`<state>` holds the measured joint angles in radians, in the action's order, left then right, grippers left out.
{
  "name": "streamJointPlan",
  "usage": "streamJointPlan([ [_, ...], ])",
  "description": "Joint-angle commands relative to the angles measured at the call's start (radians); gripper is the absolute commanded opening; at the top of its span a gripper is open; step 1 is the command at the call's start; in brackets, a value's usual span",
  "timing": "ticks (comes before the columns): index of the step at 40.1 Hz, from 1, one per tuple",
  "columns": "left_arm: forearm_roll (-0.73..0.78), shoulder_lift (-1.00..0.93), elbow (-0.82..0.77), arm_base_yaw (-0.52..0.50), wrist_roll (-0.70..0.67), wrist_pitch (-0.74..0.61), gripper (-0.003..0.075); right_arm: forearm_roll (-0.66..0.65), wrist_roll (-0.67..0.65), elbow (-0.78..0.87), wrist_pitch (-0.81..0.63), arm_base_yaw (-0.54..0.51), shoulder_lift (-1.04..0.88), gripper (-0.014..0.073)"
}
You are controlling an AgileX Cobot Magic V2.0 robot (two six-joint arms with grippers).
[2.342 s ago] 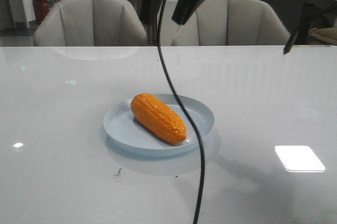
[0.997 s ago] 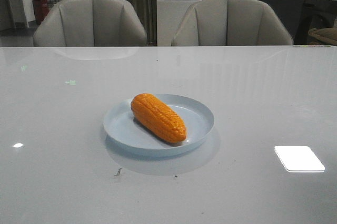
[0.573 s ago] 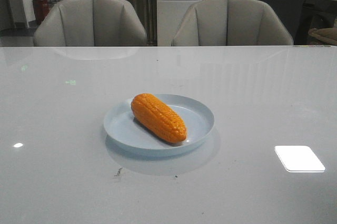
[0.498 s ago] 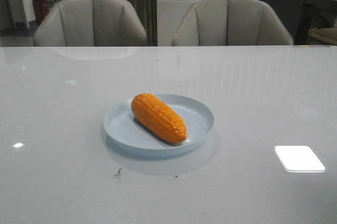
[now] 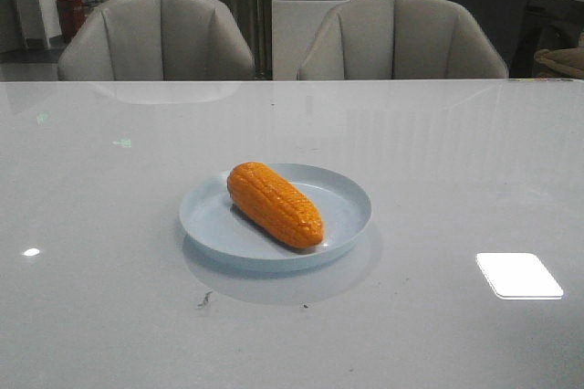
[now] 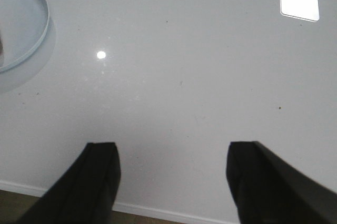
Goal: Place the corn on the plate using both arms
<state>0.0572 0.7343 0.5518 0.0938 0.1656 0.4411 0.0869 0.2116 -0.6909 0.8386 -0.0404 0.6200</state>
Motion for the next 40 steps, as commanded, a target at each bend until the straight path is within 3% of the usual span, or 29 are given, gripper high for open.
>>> streamJointPlan([
  [1,-0.01,-0.004,0.028,-0.002,-0.008,-0.081,0.0092,-0.002,0.01,-0.025,-0.072,-0.006,0.0,0.0541],
  [23,-0.003,-0.004,0.028,-0.002,-0.008,-0.071,0.009,-0.002,0.01,-0.025,-0.072,-0.006,0.0,0.0541],
  [28,-0.08,-0.048,0.028,-0.002,-0.016,-0.097,0.009,-0.002,0.01,-0.025,-0.072,-0.006,0.0,0.0541],
  [33,-0.097,-0.152,0.006,-0.002,-0.03,-0.182,0.009,-0.002,0.01,-0.025,-0.072,-0.006,0.0,0.0541],
  [40,-0.097,-0.333,-0.11,-0.002,-0.143,-0.419,0.009,-0.002,0.01,-0.025,-0.072,-0.006,0.0,0.0541],
])
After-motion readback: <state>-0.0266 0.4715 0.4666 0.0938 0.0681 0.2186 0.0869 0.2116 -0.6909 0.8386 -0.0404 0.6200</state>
